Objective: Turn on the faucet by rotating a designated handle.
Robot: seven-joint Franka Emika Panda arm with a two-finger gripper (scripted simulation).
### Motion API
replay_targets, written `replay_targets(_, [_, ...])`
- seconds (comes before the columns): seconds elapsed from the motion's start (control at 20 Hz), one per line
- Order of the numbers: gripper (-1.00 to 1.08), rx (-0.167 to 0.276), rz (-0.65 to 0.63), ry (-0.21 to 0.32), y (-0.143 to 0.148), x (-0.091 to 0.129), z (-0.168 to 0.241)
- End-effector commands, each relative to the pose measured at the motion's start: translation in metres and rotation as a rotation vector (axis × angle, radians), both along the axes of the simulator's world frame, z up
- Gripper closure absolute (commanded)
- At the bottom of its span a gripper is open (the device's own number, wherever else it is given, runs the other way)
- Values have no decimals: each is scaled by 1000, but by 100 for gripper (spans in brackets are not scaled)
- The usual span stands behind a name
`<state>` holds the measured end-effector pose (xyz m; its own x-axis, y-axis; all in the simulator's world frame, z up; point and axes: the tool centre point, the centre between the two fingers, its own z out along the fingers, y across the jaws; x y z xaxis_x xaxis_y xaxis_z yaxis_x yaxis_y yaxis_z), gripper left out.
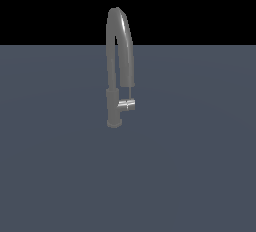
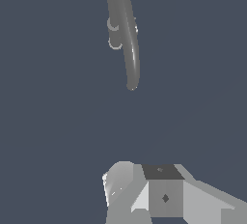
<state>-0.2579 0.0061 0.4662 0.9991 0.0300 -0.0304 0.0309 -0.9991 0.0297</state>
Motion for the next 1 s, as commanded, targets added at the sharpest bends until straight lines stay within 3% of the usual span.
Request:
replay_targets(0.0, [108, 0, 0, 0, 0, 0, 0])
replay_targets(0.5, [108, 25, -28, 33, 2, 13, -2])
replay_targets(0.95, [108, 91, -102, 122, 6, 46, -10])
